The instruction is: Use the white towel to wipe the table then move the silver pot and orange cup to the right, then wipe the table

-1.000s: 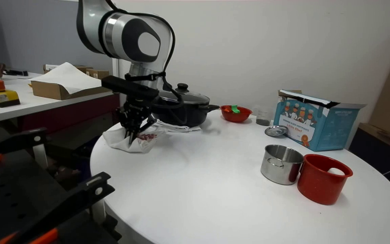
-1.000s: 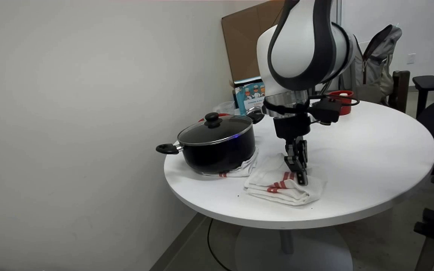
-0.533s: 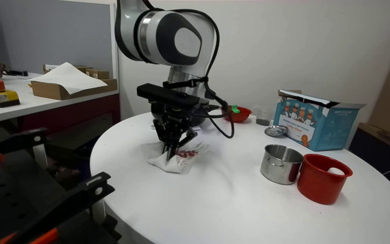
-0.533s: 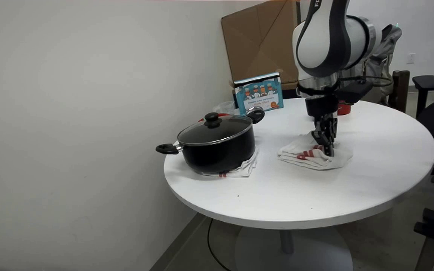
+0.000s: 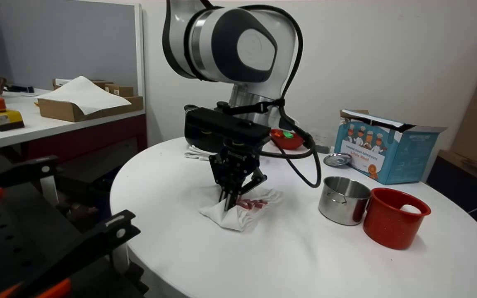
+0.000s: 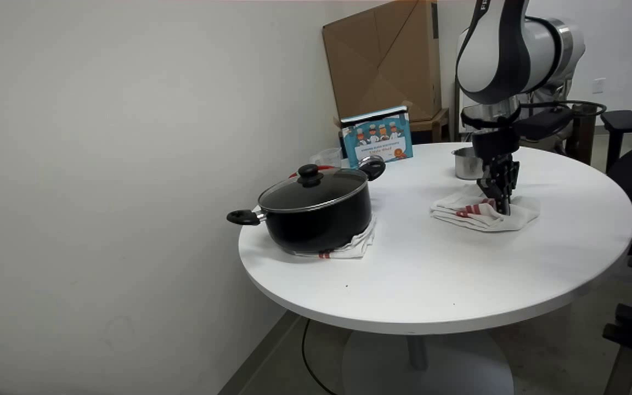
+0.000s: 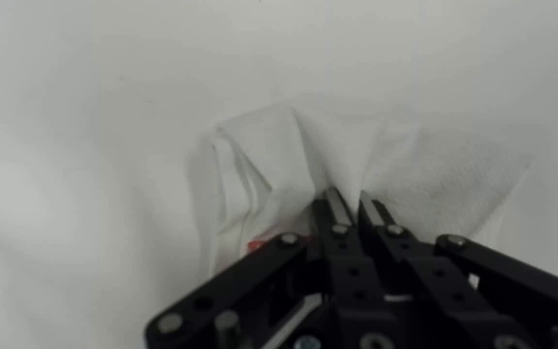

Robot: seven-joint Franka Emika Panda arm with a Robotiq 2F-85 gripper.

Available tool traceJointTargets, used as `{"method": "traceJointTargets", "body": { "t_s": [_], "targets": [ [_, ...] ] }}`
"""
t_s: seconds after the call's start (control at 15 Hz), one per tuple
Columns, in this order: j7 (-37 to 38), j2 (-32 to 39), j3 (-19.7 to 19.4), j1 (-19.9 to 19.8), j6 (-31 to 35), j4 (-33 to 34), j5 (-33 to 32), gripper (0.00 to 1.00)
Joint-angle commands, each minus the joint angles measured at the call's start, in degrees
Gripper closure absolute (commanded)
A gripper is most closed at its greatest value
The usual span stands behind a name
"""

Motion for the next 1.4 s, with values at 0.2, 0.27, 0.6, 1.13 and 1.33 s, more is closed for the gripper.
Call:
{"method": "traceJointTargets", "body": {
  "t_s": [0.2, 0.27, 0.6, 1.13, 1.33],
  "targets": [
    [-1.0, 2.7, 5.0, 4.2, 2.5, -2.7, -0.5, 0.95],
    [-2.2, 2.4, 7.1, 4.6, 2.1, -3.1, -0.2, 0.95],
    [-3.0, 3.8, 15.3, 10.6, 2.2, -4.5, -0.3, 0.95],
    [-2.1, 6.0, 16.1, 17.1, 0.9, -2.2, -1.0, 0.95],
    [-2.7, 6.6, 15.4, 14.2, 1.0, -1.9, -0.3, 0.95]
  ]
}}
